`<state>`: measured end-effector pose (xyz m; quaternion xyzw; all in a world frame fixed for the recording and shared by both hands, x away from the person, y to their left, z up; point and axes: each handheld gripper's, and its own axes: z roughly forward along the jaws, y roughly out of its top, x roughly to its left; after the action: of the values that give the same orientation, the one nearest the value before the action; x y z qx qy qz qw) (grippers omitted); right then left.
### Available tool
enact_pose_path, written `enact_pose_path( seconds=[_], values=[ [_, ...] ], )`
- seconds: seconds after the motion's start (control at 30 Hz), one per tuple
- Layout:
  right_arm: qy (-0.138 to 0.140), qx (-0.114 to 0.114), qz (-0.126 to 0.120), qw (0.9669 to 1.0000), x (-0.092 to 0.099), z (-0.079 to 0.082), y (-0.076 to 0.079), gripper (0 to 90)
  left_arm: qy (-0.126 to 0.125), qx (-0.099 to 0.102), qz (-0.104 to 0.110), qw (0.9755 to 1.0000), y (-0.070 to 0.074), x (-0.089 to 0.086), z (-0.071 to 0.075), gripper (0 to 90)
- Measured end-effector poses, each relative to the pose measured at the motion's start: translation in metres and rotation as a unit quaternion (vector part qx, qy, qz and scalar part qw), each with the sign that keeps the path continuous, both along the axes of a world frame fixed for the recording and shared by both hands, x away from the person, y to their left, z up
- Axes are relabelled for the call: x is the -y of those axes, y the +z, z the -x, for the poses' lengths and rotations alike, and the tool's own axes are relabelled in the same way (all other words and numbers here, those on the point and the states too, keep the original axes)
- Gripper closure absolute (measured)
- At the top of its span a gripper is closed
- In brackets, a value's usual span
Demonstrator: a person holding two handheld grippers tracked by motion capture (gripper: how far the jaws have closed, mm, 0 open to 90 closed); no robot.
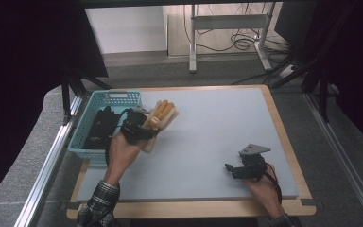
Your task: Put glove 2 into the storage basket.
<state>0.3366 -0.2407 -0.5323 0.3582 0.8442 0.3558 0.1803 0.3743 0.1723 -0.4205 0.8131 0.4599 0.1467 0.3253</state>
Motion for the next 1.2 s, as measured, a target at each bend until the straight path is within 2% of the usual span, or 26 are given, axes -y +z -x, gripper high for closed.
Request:
enact_pose_path(
  seconds=[0.23,0.37,0.5,0.7,0.83,0.97,1.17,1.2],
  values=[
    [0.000,0.000,0.000,1.0000,0.000,0.000,0.000,20.7,0.047,0.008,-0.007,0.9988,0.014,-0.039,-0.008,59.3],
    [0.000,0.000,0.000,1.0000,0.000,0.000,0.000,20.7,0.080,0.012,-0.010,0.9967,0.020,-0.061,-0.011,59.1],
    [0.000,0.000,0.000,1.0000,0.000,0.000,0.000,20.7,0.115,0.008,-0.022,0.9931,0.019,-0.081,-0.017,58.8],
    [0.000,0.000,0.000,1.0000,0.000,0.000,0.000,20.7,0.154,-0.025,-0.044,0.9868,-0.001,-0.101,-0.034,58.2],
    [0.000,0.000,0.000,1.0000,0.000,0.000,0.000,20.7,0.173,-0.055,-0.057,0.9818,-0.019,-0.105,-0.049,57.9],
    [0.000,0.000,0.000,1.0000,0.000,0.000,0.000,20.7,0.178,-0.079,-0.071,0.9783,-0.034,-0.103,-0.062,57.7],
    [0.000,0.000,0.000,1.0000,0.000,0.000,0.000,20.7,0.164,-0.118,-0.090,0.9752,-0.055,-0.087,-0.077,57.0],
    [0.000,0.000,-0.001,1.0000,0.000,0.000,0.000,20.7,0.160,-0.123,-0.089,0.9754,-0.058,-0.085,-0.079,56.8]
  ],
)
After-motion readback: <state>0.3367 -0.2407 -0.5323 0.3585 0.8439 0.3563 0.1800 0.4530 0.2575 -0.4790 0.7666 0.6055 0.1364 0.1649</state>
